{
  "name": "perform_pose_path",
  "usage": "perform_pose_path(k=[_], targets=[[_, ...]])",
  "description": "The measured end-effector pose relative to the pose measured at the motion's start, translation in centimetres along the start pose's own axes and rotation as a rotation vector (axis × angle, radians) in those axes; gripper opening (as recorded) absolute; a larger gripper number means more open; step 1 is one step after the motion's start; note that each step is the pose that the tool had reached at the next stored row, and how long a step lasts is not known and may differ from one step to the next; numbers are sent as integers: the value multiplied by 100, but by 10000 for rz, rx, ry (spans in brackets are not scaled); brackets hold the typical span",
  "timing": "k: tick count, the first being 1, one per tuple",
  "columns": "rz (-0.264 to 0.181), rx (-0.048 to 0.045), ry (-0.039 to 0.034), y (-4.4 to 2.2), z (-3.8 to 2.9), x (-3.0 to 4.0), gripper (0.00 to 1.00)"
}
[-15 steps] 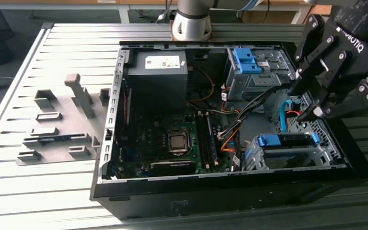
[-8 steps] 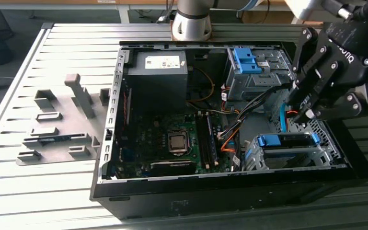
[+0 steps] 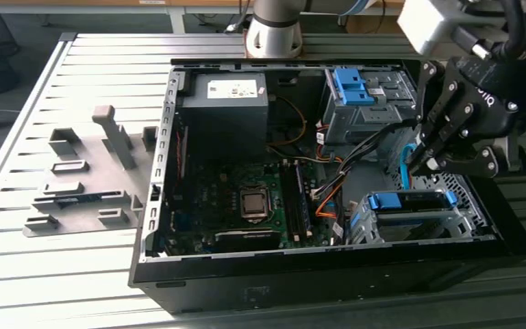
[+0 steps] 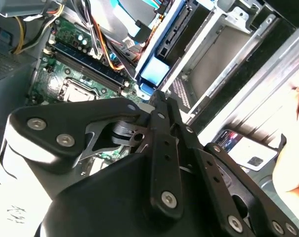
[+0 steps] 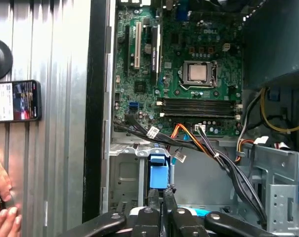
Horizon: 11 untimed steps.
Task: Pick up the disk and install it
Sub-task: 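Insert the disk into the insertion slot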
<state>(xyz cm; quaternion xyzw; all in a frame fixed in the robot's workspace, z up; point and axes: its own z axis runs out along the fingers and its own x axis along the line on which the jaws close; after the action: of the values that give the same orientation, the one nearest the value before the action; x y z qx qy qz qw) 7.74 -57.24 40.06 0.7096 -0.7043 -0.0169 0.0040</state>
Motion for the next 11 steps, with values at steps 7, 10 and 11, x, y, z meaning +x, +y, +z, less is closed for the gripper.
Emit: perform_pose_path(k=[7, 10, 11], targets=[[-49, -1, 1, -4, 126, 2, 18], [-49, -1, 3, -5, 131, 2, 18], [-49, -1, 2, -5, 132, 2, 18]])
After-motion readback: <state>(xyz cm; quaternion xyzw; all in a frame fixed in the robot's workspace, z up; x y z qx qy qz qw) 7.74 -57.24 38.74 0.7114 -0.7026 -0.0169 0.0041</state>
